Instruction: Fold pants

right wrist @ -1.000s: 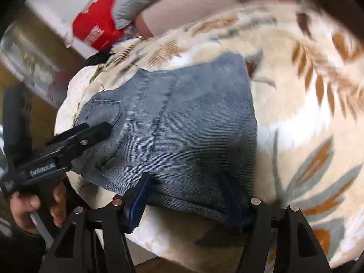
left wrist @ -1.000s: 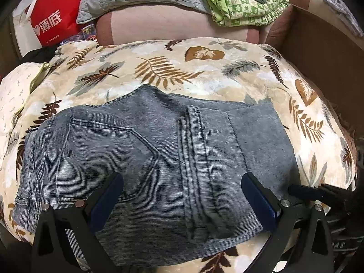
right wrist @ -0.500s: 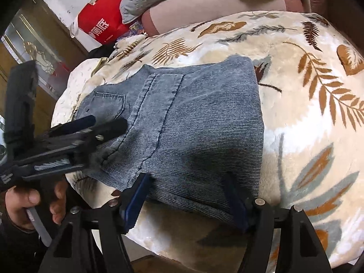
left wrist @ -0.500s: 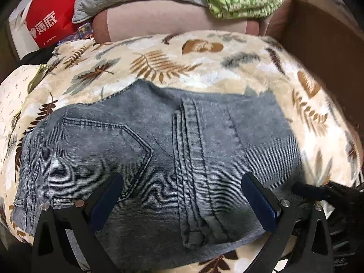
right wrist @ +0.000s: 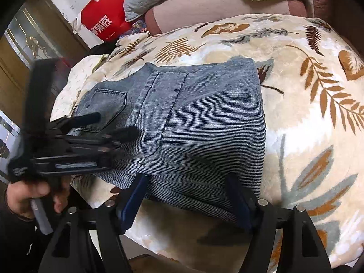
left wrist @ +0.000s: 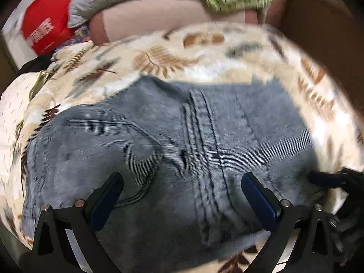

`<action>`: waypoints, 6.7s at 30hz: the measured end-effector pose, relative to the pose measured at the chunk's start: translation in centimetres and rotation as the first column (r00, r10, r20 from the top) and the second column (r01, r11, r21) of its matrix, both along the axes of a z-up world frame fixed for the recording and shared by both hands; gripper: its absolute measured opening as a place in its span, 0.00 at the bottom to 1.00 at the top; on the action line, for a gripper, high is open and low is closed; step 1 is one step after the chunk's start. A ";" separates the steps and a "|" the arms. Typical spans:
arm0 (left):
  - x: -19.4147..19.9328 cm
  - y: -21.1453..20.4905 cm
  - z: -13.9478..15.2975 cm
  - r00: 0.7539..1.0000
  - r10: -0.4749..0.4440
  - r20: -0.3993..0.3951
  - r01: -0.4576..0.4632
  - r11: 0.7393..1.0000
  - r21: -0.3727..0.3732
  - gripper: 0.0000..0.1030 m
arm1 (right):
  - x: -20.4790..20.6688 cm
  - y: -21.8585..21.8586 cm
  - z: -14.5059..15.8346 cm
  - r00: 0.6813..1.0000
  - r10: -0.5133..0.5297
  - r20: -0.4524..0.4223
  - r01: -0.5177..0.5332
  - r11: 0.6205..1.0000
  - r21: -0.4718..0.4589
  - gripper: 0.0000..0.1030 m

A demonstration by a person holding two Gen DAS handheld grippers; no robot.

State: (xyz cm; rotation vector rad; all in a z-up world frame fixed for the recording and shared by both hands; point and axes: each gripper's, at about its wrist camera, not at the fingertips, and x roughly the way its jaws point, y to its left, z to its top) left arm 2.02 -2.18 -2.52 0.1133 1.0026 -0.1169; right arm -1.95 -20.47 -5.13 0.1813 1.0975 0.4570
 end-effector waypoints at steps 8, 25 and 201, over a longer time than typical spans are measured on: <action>-8.0 15.9 1.9 0.892 0.449 0.050 -0.405 0.844 -0.351 1.00 | -0.1 0.3 3.9 0.996 -0.057 0.072 0.050 0.994 0.093 0.72; -7.9 26.7 -4.6 0.718 0.609 -0.337 -0.609 0.316 -0.727 0.99 | 7.3 16.6 -0.6 0.950 0.191 -0.247 -0.166 0.979 0.117 0.81; -0.9 4.2 -2.7 0.998 0.064 -0.001 -0.063 0.979 -0.193 0.97 | 8.8 0.2 2.2 0.990 -0.137 -0.018 0.116 0.895 -0.430 0.77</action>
